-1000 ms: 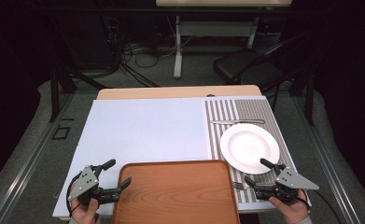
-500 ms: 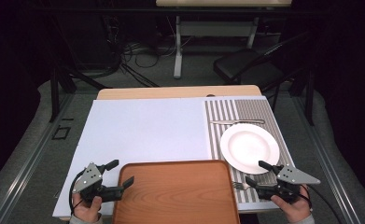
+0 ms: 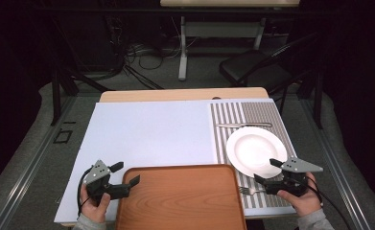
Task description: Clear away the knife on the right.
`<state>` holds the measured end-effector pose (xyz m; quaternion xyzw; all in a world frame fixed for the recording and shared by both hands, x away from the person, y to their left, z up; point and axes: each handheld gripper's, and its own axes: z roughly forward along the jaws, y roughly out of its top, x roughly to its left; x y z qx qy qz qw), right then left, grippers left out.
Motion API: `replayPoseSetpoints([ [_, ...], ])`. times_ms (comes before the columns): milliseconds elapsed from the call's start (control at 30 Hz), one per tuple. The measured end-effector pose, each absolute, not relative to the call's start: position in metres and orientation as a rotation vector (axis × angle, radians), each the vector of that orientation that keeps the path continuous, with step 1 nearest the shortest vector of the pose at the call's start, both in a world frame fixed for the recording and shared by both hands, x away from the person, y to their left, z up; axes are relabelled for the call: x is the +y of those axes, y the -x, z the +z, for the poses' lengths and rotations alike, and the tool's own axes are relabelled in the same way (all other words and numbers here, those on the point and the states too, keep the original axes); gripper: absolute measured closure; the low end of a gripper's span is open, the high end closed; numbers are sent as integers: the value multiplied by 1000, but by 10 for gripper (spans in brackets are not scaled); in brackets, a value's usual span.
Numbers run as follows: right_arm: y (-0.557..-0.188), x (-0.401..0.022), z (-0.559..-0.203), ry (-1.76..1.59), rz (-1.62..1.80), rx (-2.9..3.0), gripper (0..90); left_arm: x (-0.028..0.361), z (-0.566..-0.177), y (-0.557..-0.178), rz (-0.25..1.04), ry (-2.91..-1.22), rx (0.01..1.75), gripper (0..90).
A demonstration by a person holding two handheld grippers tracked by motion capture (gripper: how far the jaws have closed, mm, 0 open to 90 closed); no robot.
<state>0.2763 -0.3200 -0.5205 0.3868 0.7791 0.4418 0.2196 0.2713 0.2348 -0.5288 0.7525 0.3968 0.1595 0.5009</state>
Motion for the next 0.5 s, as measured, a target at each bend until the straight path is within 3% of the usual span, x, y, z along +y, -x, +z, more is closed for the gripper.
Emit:
replayPoseSetpoints([
  [500, -318, -313, -496, -1079, 1068, 2253, 186, 238, -531, -257, 421, -1795, 969, 165],
])
